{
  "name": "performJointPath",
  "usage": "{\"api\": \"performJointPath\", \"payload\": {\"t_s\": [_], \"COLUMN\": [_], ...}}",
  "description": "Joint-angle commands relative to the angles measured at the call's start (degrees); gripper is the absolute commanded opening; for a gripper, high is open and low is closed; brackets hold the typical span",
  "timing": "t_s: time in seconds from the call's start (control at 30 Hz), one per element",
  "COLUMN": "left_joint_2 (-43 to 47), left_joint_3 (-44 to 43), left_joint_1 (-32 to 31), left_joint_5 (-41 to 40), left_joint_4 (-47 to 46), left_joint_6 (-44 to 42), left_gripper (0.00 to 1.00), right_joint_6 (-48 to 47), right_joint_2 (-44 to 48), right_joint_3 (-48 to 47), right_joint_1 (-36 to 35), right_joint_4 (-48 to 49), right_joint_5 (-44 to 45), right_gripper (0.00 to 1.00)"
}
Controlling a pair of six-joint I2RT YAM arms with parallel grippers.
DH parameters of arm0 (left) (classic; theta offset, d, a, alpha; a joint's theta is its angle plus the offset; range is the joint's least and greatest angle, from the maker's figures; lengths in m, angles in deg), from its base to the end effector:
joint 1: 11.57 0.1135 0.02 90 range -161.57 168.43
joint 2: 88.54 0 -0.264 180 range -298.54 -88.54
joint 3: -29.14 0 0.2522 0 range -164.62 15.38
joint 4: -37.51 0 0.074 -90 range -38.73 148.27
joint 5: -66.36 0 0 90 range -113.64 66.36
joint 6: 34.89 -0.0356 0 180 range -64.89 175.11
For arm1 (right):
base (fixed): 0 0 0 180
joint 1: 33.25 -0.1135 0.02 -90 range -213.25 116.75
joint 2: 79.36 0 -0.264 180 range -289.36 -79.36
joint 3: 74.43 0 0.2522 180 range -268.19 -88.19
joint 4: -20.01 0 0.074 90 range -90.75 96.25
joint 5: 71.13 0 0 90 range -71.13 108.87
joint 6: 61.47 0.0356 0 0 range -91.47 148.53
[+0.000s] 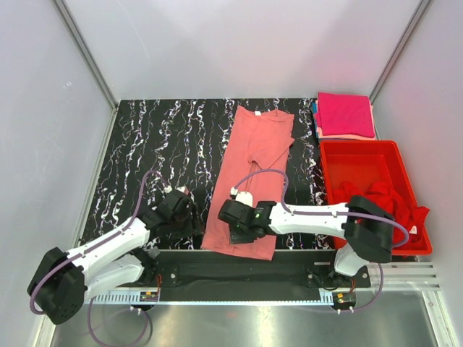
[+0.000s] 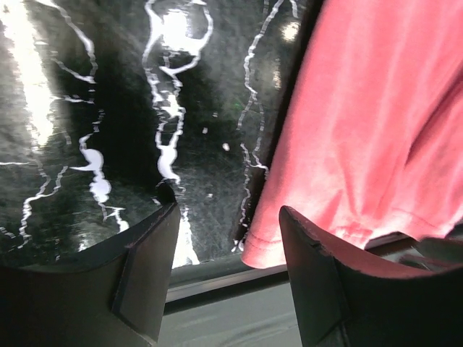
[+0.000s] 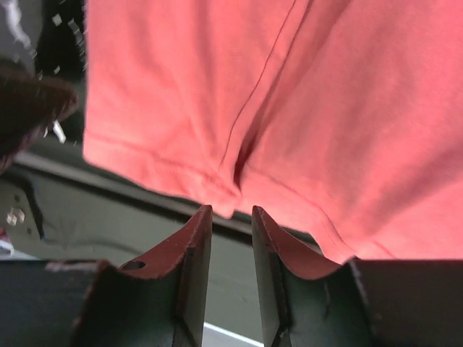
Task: Fold and stack the t-shirts
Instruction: Fold the tshirt
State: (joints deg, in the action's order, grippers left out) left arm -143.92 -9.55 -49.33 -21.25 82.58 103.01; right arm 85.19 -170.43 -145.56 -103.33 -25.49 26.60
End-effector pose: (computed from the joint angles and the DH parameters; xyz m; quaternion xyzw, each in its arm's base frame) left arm 0.1283 -0.1013 0.1618 -0.0806 0.9662 -0.1806 0.1651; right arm 0.1092 0.2874 0.1921 -0.0997 0.9699 0.1602 0.1540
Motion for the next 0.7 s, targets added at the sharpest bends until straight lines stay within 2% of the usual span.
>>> {"api": "performJointPath", "payload": {"t_s": [0.0, 0.1, 0.23, 0.37, 0.53, 0.6, 0.67], "left_joint_2": [1.0, 0.8, 0.9, 2.6, 3.3, 2.5, 2.3], "left_joint_3": [0.7, 0.7, 1.0, 2.7, 3.8, 4.0, 4.1], "left_joint_1": [-0.5, -1.5, -2.1, -2.8, -3.7, -4.6, -5.4], "left_joint_5": [3.7, 4.3, 6.6, 7.1, 6.0, 5.7, 5.1], "left_joint_4": [-2.7, -3.3, -4.5, -5.2, -4.7, -4.9, -4.9], "left_joint_6": [-1.2, -1.6, -2.0, -1.3, 0.4, 0.5, 0.4], "left_gripper": [0.62, 0.62, 0.65, 0.66, 0.65, 0.66, 0.67], "right_joint_6": [6.0, 7.2, 8.2, 7.7, 7.8, 9.9, 13.7], "right_joint_2": [-3.8, -5.3, -5.7, -2.7, 7.4, 11.2, 16.9], "right_joint_3": [-1.9, -2.0, -1.1, 0.7, 1.8, 4.6, 9.1], "right_joint_1": [-0.3, -0.4, -0.4, -0.4, -0.4, -0.3, -0.3], "right_joint_4": [0.7, 1.1, 0.0, -0.9, -4.5, -6.2, -7.1], "right_joint_5": [3.2, 3.8, 3.5, 2.6, -1.3, -2.5, -4.4], "right_gripper": [0.36, 0.36, 0.26, 0.25, 0.40, 0.48, 0.50]}}
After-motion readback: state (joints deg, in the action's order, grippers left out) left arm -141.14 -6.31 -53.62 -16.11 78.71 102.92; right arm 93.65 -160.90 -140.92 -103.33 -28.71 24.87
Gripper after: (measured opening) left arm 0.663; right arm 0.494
